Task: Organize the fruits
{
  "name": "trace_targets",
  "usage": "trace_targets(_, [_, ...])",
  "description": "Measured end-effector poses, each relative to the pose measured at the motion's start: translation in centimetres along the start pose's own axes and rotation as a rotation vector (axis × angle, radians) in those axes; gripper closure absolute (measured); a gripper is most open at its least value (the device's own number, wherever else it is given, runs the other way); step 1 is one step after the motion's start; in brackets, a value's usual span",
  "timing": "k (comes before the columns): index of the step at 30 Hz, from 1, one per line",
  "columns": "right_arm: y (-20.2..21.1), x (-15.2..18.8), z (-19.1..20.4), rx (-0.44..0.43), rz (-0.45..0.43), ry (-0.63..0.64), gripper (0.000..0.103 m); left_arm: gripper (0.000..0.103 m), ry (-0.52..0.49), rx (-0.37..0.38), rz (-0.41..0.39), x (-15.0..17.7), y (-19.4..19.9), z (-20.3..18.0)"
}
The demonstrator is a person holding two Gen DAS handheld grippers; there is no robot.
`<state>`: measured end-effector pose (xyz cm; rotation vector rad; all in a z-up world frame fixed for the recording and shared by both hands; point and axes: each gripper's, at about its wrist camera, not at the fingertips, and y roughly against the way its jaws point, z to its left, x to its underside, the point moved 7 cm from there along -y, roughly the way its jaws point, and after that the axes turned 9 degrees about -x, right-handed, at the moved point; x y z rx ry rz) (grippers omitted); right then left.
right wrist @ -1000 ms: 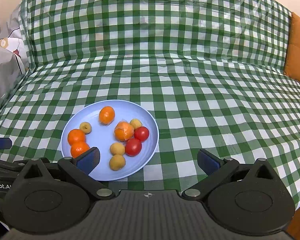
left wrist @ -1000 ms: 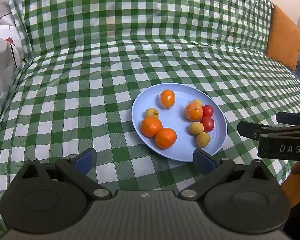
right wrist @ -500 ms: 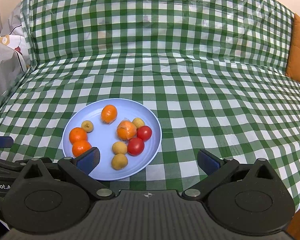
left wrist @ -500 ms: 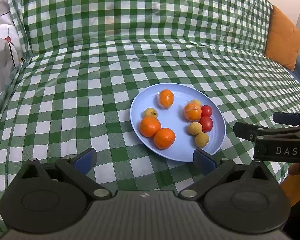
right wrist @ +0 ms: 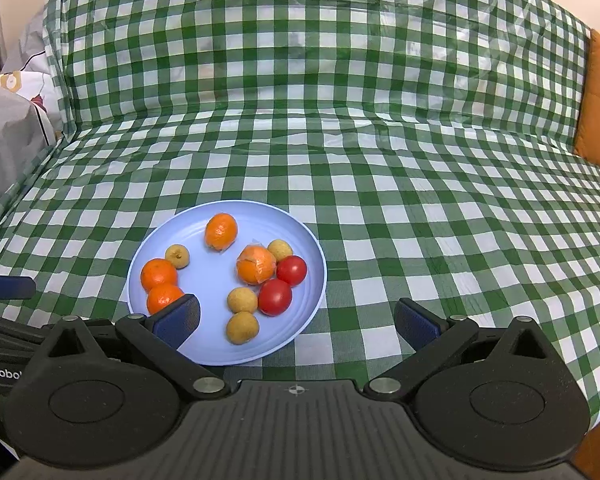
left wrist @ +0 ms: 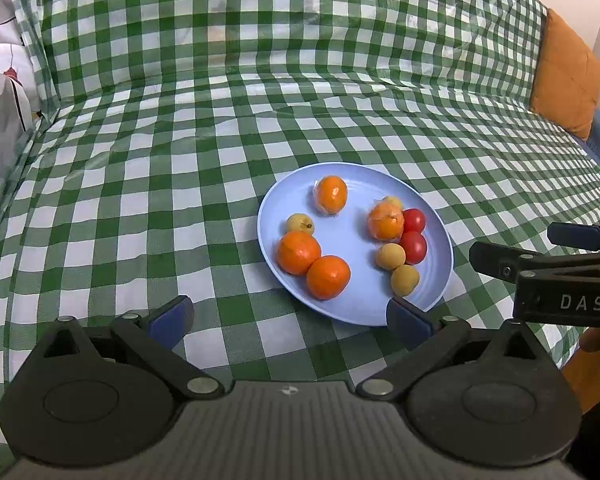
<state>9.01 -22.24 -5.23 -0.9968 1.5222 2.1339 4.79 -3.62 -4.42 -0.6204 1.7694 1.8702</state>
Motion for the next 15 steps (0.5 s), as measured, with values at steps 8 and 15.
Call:
trace_targets(8, [-0.3, -0.3, -0.6, -0.020, 0.004, -0.038, 0.001, 0.001, 0.003, 0.015, 0.001, -0.3, -0.3, -0.5])
trace_targets(15, [-1.0, -1.0, -1.7, -0.079, 0.015, -0.101, 0.001, 0.001, -0.005, 0.036, -0.031, -0.9, 0.0, -0.9])
